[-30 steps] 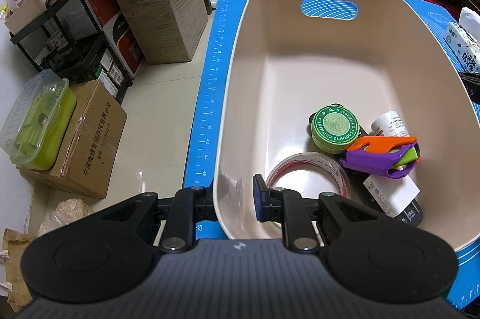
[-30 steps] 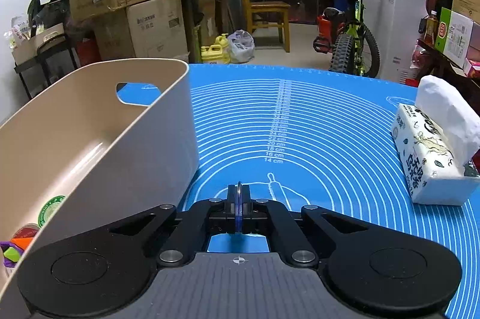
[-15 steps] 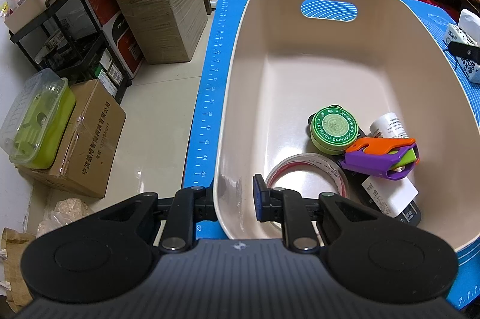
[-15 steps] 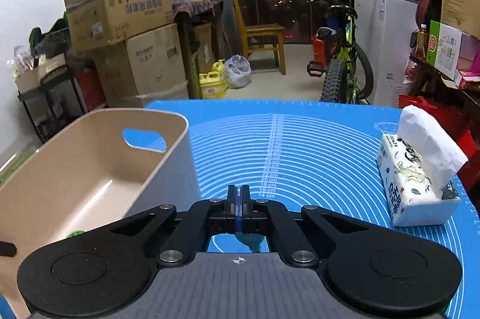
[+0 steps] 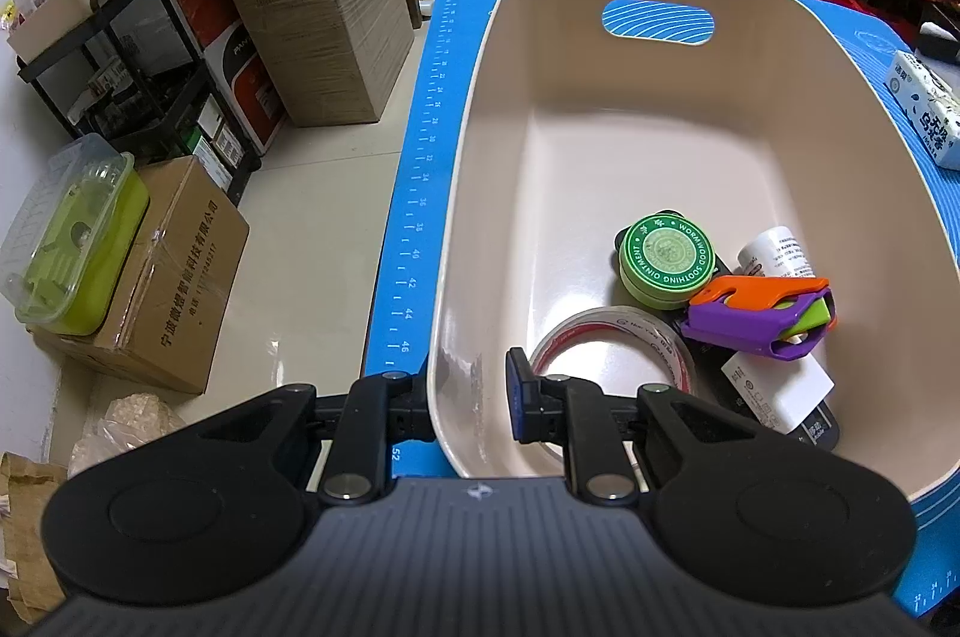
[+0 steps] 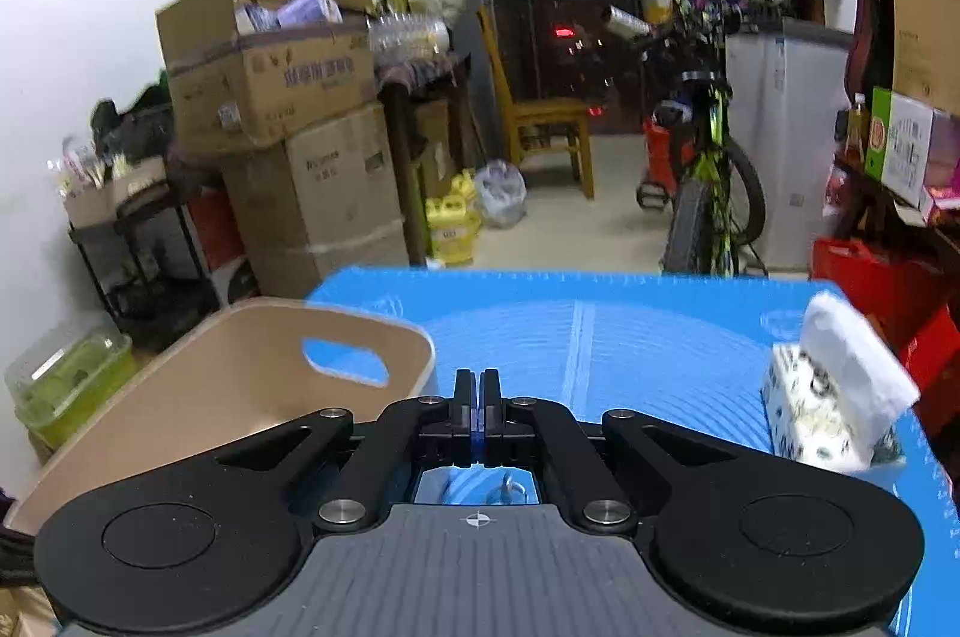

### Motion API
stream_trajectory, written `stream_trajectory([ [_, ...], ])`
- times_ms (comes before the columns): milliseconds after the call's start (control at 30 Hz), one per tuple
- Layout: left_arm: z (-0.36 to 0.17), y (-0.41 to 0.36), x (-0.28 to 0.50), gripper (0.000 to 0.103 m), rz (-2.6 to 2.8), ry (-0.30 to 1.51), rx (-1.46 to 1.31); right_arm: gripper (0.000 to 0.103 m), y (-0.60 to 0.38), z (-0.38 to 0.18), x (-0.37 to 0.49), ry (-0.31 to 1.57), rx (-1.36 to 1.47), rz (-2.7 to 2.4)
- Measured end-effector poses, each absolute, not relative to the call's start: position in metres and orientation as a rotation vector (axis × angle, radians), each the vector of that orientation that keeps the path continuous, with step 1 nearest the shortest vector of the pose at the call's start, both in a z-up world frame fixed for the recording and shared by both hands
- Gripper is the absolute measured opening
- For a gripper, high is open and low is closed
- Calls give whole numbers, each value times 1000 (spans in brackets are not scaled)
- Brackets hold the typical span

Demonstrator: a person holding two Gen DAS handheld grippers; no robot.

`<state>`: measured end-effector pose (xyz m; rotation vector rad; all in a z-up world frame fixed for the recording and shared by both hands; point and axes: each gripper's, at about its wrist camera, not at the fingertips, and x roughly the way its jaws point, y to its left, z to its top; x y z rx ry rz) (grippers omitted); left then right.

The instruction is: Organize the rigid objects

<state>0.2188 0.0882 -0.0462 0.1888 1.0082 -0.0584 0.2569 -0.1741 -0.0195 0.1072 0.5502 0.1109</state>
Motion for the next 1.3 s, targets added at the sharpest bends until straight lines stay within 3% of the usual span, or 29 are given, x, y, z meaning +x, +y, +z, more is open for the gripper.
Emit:
stream_trajectory([
  [200, -46, 88, 218, 21, -60, 1008, 190, 12, -165, -55, 277, 676, 40, 94],
  [300, -46, 88, 218, 21, -61, 1009, 189, 20, -164, -76, 289, 749, 30, 81],
  [333, -46, 88, 218, 21, -61, 1008, 188, 34, -164, -83, 292, 766, 31, 79],
  [433, -47, 88, 218, 21, -63, 1007, 186, 61, -164, -98, 297, 790, 23, 68],
  [633, -46, 91, 219, 21, -67, 1007, 186, 69, -166, -111, 311, 791, 8, 50],
  [1000, -47, 91, 221, 21, -73, 1009, 189, 69, -168, -137, 332, 802, 5, 59],
  [1100, -46, 91, 221, 21, -73, 1009, 188, 59, -164, -140, 330, 780, -17, 71],
  [1167, -46, 92, 221, 21, -73, 1009, 188, 46, -161, -140, 329, 770, -25, 94],
  [1233, -46, 92, 220, 21, -74, 1009, 187, 38, -159, -139, 329, 763, -40, 110],
  [1300, -46, 91, 220, 21, -75, 1008, 187, 38, -155, -139, 326, 757, -55, 121],
])
